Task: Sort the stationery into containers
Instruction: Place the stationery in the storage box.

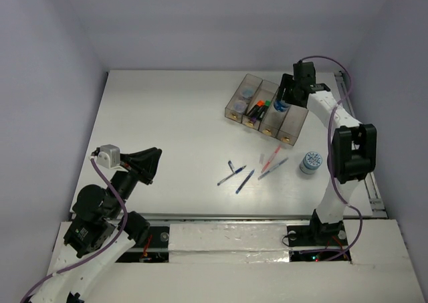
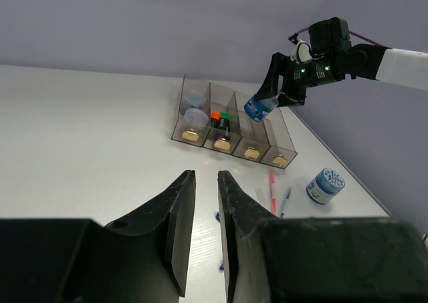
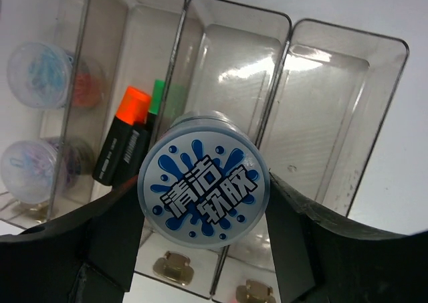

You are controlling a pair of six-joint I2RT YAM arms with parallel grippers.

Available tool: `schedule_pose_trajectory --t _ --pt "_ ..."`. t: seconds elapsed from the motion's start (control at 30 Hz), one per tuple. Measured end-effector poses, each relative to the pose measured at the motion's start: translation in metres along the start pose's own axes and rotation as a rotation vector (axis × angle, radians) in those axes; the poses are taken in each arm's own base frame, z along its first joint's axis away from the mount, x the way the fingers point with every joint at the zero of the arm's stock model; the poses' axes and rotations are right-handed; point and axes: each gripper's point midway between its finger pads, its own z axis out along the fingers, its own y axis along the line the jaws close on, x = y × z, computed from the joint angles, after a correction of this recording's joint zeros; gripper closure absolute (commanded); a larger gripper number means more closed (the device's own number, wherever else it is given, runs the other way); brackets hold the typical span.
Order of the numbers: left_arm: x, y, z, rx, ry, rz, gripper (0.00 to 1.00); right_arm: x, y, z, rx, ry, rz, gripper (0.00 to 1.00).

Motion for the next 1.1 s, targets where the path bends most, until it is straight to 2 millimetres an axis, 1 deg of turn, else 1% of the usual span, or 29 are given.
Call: schedule_pose_trajectory --t 0.07,0.17,0.3,0.33,0.37,0.4,0.43,0.5,0.53,0.63,0.7,0.73,0.77,0.8,0.83,0.87,0.9,0.93,0.97,1.0,1.07,1.1 --pt "0.0 0.0 0.0 -0.002 0.0 0.0 0.82 -0.003 0.003 0.004 -0.01 -0.004 0.001 0.58" --pt "0.001 0.001 0.001 -0.006 0.003 0.001 0.82 -0.001 0.005 0.014 -0.009 0.004 -0.001 0.57" --pt "0.001 0.002 0.001 -0.009 0.005 0.002 0.83 0.013 0.002 0.038 0.02 0.046 -0.011 0.57" --pt "0.001 0.002 0.001 -0.009 0.004 0.002 0.82 0.017 0.001 0.044 0.033 0.06 -0.016 0.54" --pt "0.001 0.002 0.001 -0.009 0.005 0.002 0.82 0.018 0.0 0.05 0.047 0.063 -0.025 0.48" --pt "0.001 0.002 0.001 -0.01 0.005 0.002 0.82 0.014 0.001 0.052 0.055 0.055 -0.028 0.39" --pt "0.001 0.002 0.002 -0.01 0.004 0.002 0.82 0.01 0.004 0.055 0.059 0.045 -0.035 0.25" --pt "0.001 0.002 0.002 -0.012 0.005 0.003 0.82 0.004 0.005 0.059 0.069 0.033 -0.035 0.15" --pt "0.002 0.003 0.002 -0.014 0.006 0.004 0.82 0.002 0.007 0.059 0.064 0.028 -0.035 0.12" --pt "0.001 0.003 0.002 -0.017 0.005 0.004 0.82 -0.005 0.011 0.053 0.054 0.008 -0.032 0.1" --pt "0.001 0.003 0.002 -0.017 0.006 0.004 0.82 -0.013 0.013 0.041 0.042 -0.025 -0.026 0.08" --pt "0.001 0.003 0.002 -0.017 0.006 0.004 0.82 -0.014 0.013 0.03 0.036 -0.037 -0.025 0.1" --pt "0.001 0.003 0.002 -0.016 0.006 0.004 0.82 -0.015 0.011 0.019 0.034 -0.046 -0.024 0.17" --pt "0.001 0.003 0.002 -0.016 0.006 0.004 0.82 -0.017 0.009 0.006 0.034 -0.059 -0.021 0.31" --pt "0.001 0.003 0.002 -0.016 0.006 0.004 0.82 -0.021 0.005 -0.009 0.042 -0.082 -0.014 0.74" --pt "0.001 0.003 0.002 -0.016 0.006 0.004 0.82 -0.024 0.001 -0.024 0.05 -0.106 -0.003 0.9" --pt "0.001 0.003 0.002 -0.016 0.005 0.004 0.82 -0.025 -0.005 -0.038 0.062 -0.131 0.018 0.99" --pt "0.001 0.003 0.002 -0.015 0.005 0.004 0.82 -0.023 -0.011 -0.051 0.07 -0.155 0.032 1.0" --pt "0.001 0.003 0.002 -0.013 0.004 0.003 0.82 -0.016 -0.019 -0.065 0.084 -0.172 0.056 1.0" --pt "0.0 0.002 0.001 -0.01 0.001 0.003 0.82 -0.003 -0.03 -0.078 0.105 -0.171 0.074 1.0" --pt "-0.002 0.001 -0.001 -0.002 -0.008 0.001 0.82 0.029 -0.051 -0.095 0.153 -0.149 0.104 1.0" --pt "-0.003 0.0 -0.002 0.001 -0.015 0.0 0.82 0.049 -0.062 -0.101 0.183 -0.128 0.12 0.97"
